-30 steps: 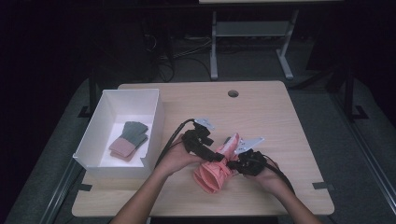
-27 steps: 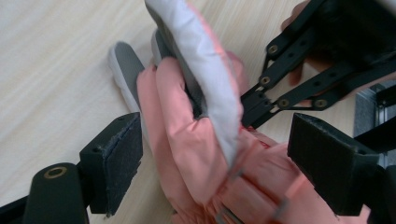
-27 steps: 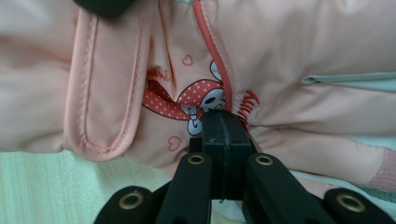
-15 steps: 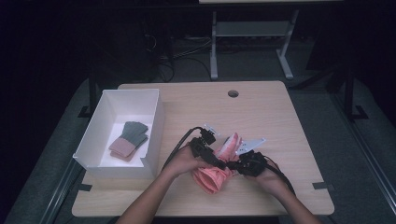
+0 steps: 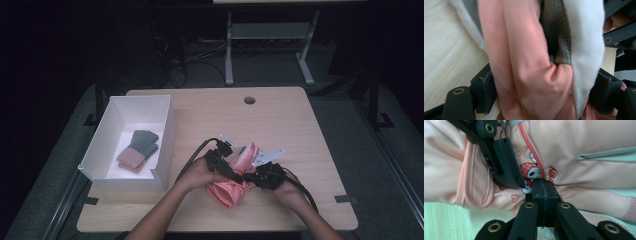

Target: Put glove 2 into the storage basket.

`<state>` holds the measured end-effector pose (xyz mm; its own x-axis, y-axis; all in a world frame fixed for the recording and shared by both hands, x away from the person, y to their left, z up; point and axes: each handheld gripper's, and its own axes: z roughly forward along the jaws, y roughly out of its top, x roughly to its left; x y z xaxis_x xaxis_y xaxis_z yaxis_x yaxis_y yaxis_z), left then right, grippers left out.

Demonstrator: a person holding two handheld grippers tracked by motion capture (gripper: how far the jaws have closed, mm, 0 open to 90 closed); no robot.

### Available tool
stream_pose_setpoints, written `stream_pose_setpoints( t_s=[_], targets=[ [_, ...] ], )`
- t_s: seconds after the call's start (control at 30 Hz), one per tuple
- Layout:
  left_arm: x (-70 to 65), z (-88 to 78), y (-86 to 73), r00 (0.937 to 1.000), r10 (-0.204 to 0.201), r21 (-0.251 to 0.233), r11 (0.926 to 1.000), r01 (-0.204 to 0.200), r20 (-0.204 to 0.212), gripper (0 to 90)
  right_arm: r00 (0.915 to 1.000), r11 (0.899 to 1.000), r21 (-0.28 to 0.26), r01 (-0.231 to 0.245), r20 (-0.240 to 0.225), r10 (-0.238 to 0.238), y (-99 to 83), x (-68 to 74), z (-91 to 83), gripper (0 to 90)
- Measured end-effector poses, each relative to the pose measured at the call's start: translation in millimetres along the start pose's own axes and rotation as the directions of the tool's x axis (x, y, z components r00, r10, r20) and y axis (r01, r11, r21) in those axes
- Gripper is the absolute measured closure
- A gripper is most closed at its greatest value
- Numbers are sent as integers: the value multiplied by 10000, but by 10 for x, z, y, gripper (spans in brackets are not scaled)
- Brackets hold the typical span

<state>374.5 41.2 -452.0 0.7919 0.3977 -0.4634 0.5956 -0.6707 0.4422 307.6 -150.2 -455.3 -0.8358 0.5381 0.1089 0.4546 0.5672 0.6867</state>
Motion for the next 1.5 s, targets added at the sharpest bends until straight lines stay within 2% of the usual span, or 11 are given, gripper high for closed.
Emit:
stream_pose_setpoints(
  t_s=[0.07,0.23,0.47,0.57,0.63,0.8,0.93,1.1,1.23,1.4,1.5],
  targets=[
    [0,-6,0,10000,-14,4,10000,14,77,243,10000,10000,4,-25,-39,25,0,-8,1,900],
    [32,-20,-9,9997,-135,3,9999,135,185,427,9999,9999,-59,-99,-84,98,-4,-19,4,900],
    [50,-50,-23,9995,134,13,9999,-135,276,601,9997,9997,-201,-152,-202,148,-13,-7,-63,892],
    [18,-63,-19,9997,214,3,9998,-214,107,617,9994,9995,-287,-127,-323,117,-17,8,-123,814],
    [5,-87,-20,9998,52,-153,9999,-49,167,618,9975,9977,-532,-413,-593,381,-46,21,-225,670],
    [-8,-126,-8,9994,-155,-254,9995,164,319,622,9978,9951,-851,-503,-463,465,-129,38,-397,561],
    [-56,-186,11,9994,-270,-416,9987,280,235,623,9949,9893,-1114,-945,-462,899,-251,7,-559,451],
    [-85,-266,16,9993,-354,-670,9971,362,133,621,9973,9875,-1424,-676,191,710,-473,11,-644,288],
    [-121,-415,29,9991,-425,-850,9955,427,40,620,9905,9824,-1620,-931,852,1079,-535,-72,-618,168],
    [-189,-560,43,9989,-462,-995,9940,458,-14,618,9841,9837,-1592,-841,1417,1070,-589,-129,-577,133],
    [-258,-710,80,9984,-358,-919,9953,317,-429,617,9763,9840,-1459,-1025,1747,1276,-610,-172,-558,95]
  ],
)
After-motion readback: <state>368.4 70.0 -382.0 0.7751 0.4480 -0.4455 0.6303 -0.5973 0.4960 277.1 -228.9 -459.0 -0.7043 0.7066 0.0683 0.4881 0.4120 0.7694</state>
